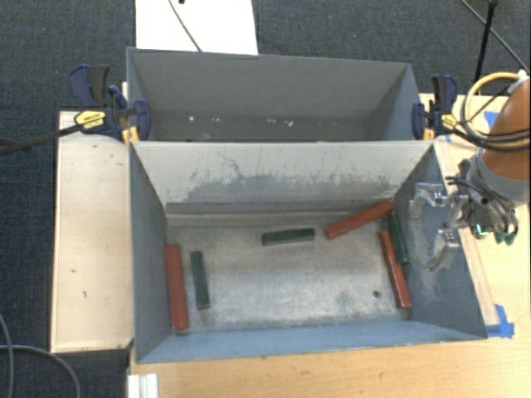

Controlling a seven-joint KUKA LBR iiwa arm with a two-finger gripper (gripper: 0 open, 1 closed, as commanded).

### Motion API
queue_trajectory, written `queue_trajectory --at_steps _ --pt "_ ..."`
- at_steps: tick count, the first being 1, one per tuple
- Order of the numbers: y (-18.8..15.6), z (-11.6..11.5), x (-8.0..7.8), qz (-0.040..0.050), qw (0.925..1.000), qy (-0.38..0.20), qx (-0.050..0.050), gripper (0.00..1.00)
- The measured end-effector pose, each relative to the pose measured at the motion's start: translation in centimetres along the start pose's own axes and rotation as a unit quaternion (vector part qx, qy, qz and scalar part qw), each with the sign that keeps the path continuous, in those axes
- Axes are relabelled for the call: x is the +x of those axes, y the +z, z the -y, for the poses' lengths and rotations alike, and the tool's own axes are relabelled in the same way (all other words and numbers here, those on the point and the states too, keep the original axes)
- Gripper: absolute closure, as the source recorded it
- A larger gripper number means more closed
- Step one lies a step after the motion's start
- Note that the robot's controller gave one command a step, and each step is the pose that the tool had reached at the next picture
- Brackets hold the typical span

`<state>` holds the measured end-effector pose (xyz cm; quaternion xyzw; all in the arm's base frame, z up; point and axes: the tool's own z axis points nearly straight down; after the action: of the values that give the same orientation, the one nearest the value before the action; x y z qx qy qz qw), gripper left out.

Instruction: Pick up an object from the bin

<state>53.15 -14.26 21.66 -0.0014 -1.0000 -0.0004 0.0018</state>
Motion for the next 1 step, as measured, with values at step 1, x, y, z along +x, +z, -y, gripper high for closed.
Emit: queue_trajectory --at_steps 1 --pt "14.62 0.23 -4.26 0.0029 0.9612 -0.276 0.0 0.0"
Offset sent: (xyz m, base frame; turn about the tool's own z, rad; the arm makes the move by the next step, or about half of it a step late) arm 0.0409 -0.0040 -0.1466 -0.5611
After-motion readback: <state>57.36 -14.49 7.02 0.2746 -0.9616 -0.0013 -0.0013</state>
